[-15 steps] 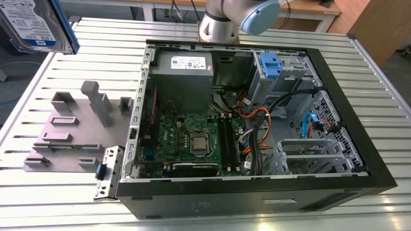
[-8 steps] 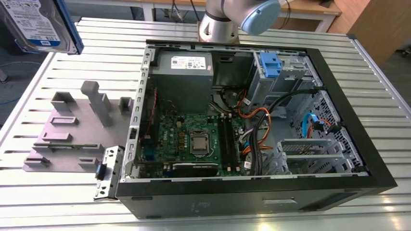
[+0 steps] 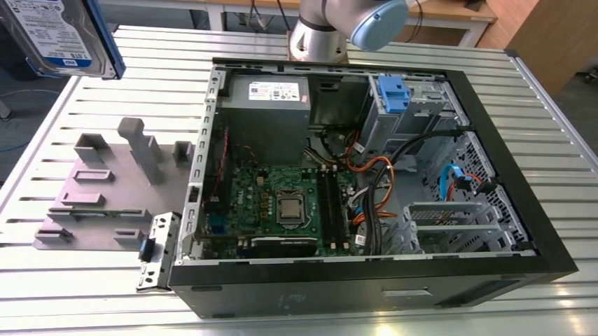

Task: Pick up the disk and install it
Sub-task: 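Pick up the disk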

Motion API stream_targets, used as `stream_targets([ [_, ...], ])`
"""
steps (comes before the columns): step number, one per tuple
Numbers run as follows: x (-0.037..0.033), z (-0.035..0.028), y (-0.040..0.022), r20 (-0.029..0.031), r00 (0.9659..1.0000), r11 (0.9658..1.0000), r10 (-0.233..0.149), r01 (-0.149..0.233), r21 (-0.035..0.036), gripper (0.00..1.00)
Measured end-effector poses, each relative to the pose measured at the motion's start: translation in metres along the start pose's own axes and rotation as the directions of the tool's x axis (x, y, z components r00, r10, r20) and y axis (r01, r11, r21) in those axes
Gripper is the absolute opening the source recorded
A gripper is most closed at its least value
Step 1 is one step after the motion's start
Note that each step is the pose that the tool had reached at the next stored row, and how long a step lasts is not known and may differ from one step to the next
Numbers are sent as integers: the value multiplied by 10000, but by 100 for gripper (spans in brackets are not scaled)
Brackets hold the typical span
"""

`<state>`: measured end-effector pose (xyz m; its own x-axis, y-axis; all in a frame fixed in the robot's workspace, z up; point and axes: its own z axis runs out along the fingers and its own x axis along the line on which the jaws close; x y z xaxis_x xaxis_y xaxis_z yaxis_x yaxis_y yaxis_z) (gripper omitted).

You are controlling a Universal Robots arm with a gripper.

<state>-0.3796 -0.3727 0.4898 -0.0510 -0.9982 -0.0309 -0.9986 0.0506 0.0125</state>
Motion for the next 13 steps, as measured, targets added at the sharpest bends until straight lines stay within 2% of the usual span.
stream_targets([
  [7, -1, -1, -25, 0, 10000, 10000, 0, 0, -1, 35],
  [13, -6, -1, -113, -1, 10000, 10000, 0, 0, 0, 35],
])
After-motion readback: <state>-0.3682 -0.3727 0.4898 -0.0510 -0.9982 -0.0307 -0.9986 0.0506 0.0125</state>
